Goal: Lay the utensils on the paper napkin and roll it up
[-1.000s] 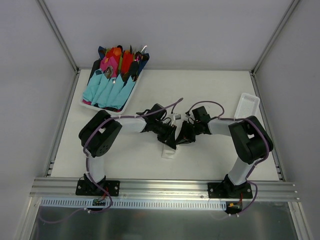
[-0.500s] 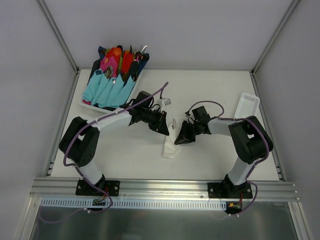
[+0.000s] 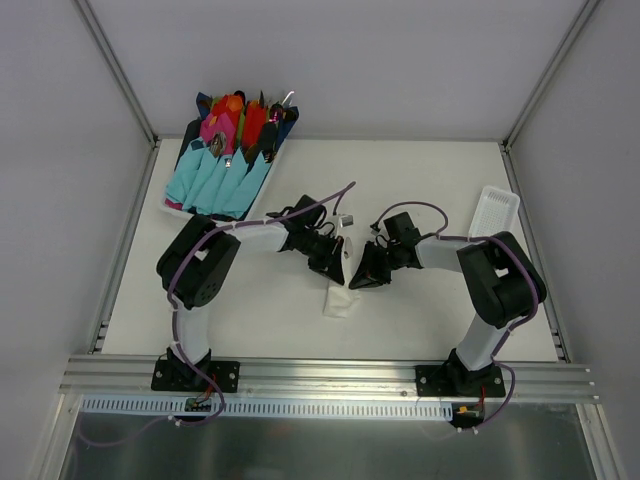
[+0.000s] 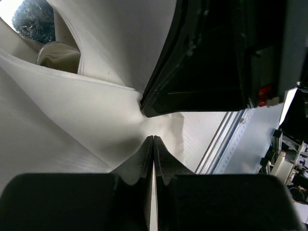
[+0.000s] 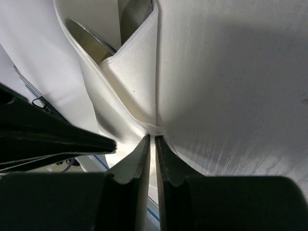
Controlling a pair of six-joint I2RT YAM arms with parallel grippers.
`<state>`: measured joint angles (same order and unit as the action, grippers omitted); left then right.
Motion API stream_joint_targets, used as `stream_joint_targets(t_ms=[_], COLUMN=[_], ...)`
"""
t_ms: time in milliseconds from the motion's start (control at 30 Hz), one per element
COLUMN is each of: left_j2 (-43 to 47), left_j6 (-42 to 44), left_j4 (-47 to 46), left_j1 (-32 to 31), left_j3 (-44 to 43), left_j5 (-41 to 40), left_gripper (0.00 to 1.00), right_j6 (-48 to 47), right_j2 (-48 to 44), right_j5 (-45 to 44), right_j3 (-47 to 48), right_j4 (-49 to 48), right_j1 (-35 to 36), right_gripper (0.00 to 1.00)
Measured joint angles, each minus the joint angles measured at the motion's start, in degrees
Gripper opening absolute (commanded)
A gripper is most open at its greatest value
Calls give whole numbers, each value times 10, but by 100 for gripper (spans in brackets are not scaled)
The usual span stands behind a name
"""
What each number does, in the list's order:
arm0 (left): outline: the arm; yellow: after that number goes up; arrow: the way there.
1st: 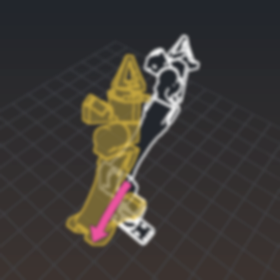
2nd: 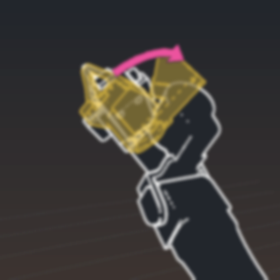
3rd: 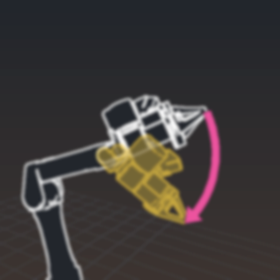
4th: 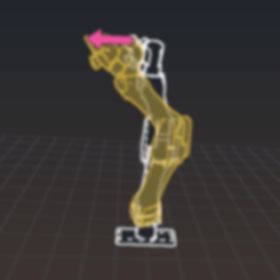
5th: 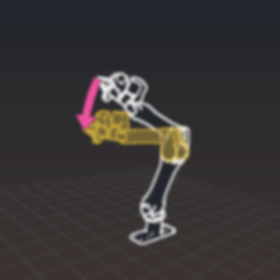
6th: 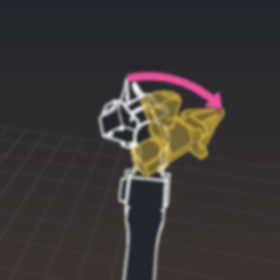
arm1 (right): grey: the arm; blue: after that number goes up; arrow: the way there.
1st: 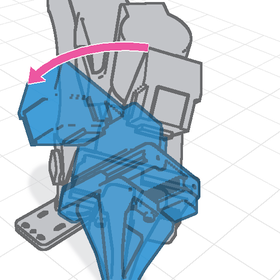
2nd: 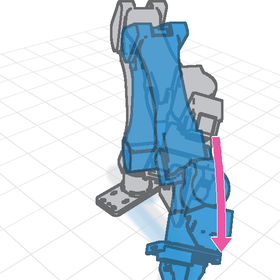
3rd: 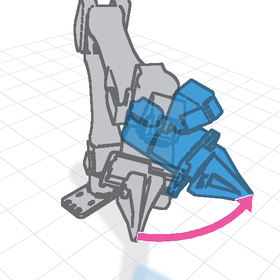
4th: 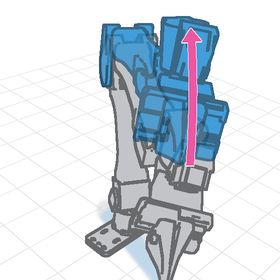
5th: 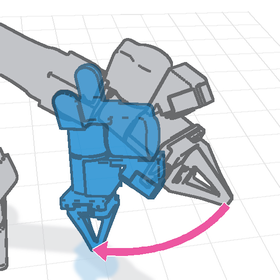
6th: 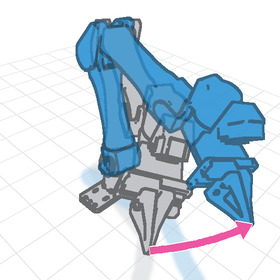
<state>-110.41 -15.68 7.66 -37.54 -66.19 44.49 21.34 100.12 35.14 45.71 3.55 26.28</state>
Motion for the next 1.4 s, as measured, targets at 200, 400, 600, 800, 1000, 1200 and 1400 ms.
stream_joint_targets(t_ms=[200, 400, 600, 800, 1000, 1200, 1400], left_j2=[-39, -59, -75, -76, -78, -85, -96], left_j6=[-18, -43, -62, -65, -65, -73, -79], left_j4=[-14, -30, -41, -44, -43, -43, -39], left_j1=[-3, 2, 2, 2, 1, 1, 1], left_j3=[1, 0, -5, -6, -8, -12, -22], left_j5=[5, 25, 44, 45, 45, 48, 50], left_gripper=[0, 0, 0, 0, 0, 0, 0], right_j6=[-2, -11, -21, -11, 5, 11, 10], right_j2=[0, -15, -90, -143, -105, -69, -69], right_j5=[-2, -13, -37, -37, -42, -48, -61], right_j3=[2, 2, -5, 9, 20, 3, -21], right_j4=[3, 18, 60, 63, 61, 56, 54], right_j1=[1, 2, 4, 6, 15, 48, 71], right_gripper=[13, 20, 27, 27, 20, 18, 18])
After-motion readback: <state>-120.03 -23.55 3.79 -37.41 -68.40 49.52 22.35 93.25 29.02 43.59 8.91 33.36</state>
